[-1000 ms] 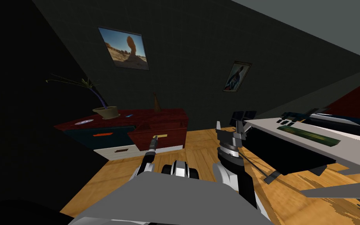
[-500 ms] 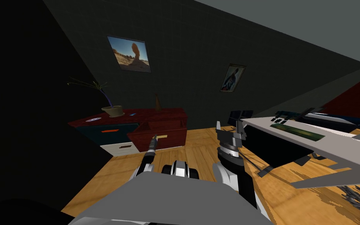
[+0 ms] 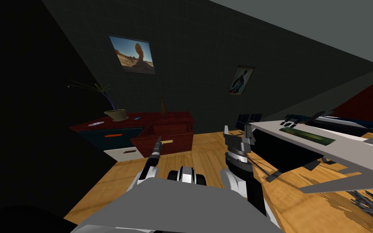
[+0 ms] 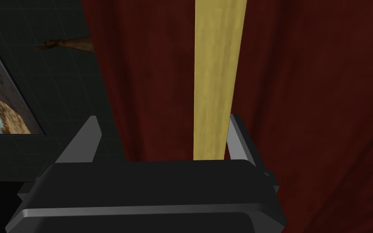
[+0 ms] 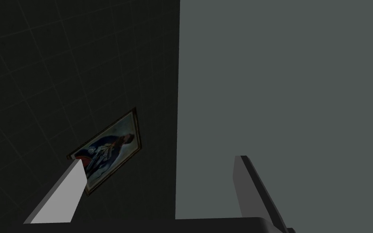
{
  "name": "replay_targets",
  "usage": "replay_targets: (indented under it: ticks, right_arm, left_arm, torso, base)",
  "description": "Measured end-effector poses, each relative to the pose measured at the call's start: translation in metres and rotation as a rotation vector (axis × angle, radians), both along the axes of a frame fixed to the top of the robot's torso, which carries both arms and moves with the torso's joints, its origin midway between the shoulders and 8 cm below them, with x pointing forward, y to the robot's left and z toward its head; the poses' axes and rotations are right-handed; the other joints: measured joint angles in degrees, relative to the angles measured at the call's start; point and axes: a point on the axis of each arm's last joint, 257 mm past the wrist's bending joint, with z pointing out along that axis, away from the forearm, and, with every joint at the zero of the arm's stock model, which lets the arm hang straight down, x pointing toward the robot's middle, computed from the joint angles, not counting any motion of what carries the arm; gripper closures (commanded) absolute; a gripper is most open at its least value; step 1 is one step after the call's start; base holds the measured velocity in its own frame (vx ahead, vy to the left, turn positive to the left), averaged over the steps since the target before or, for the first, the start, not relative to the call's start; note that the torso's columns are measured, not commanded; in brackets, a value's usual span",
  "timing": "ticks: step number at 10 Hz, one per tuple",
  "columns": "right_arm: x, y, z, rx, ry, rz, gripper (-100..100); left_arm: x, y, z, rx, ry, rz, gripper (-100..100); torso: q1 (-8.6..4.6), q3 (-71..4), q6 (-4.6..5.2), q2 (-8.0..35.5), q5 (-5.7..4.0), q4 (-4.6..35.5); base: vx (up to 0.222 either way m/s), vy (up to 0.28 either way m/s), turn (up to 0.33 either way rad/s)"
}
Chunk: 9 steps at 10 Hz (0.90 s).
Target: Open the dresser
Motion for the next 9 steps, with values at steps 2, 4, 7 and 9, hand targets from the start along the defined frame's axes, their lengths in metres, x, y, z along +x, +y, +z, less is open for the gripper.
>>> replay_targets:
  ticks: [2, 4, 7, 9]
  right_arm:
    - [0.0000, 0.0000, 0.0000, 0.000, 0.000, 0.000, 0]
    - [0.0000, 0.0000, 0.0000, 0.000, 0.000, 0.000, 0]
    - [0.0000, 0.0000, 0.0000, 0.000, 0.000, 0.000, 0]
    - [0.0000, 0.0000, 0.0000, 0.000, 0.000, 0.000, 0]
  left_arm:
    - [0.0011, 0.0013, 0.0068, -0.003, 0.009, 0.002, -100]
    - [0.0007, 0.0020, 0.0080, -0.006, 0.018, 0.002, 0]
    - [-0.0004, 0.0023, 0.0044, -0.008, 0.027, 0.003, 0]
    - [-0.0007, 0.0023, 0.0035, -0.008, 0.029, 0.004, 0]
  torso:
    - [-0.10, 0.04, -0.01, 0.12, -0.11, 0.13]
    - [-0.15, 0.09, -0.02, 0.18, -0.13, 0.14]
    - [-0.05, 0.00, -0.01, 0.03, -0.04, 0.04]
    - [-0.02, -0.01, -0.01, 0.00, -0.01, 0.00]
  base:
    - [-0.014, -0.007, -0.005]
    - [0.000, 0.000, 0.000]
    - [0.000, 0.000, 0.000]
    - [0.000, 0.000, 0.000]
